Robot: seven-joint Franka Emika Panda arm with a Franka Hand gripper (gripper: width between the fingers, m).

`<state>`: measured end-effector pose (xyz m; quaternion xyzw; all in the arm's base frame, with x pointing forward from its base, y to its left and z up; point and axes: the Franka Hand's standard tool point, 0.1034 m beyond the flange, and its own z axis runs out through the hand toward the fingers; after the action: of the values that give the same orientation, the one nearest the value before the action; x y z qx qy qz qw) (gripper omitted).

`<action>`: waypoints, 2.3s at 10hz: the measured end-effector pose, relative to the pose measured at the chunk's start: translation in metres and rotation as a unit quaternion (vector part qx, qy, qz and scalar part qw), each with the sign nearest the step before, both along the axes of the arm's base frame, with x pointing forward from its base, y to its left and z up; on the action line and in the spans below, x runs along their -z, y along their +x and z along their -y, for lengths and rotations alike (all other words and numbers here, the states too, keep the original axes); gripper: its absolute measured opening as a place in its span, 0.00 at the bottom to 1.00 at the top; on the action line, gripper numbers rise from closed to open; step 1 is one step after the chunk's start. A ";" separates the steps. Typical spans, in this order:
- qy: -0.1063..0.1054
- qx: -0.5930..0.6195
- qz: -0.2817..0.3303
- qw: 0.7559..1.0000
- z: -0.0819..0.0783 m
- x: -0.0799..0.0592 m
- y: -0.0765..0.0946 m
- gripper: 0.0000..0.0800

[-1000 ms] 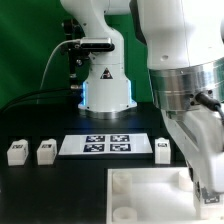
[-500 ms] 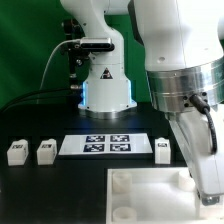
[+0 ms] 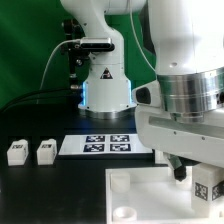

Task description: Assemble one leg

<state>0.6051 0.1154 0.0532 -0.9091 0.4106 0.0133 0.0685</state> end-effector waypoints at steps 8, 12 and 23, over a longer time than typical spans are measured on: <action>-0.061 -0.541 0.071 0.836 -0.003 -0.011 0.005 0.81; -0.057 -0.447 0.062 0.890 -0.001 -0.010 0.005 0.58; -0.036 -0.217 0.023 0.975 -0.004 -0.008 0.004 0.00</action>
Offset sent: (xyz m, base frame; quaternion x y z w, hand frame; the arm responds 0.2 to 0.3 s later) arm 0.0018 0.0124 0.0154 0.0209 0.0042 -0.4087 0.9124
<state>0.6094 0.1196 0.0609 -0.9784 0.2025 -0.0081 0.0404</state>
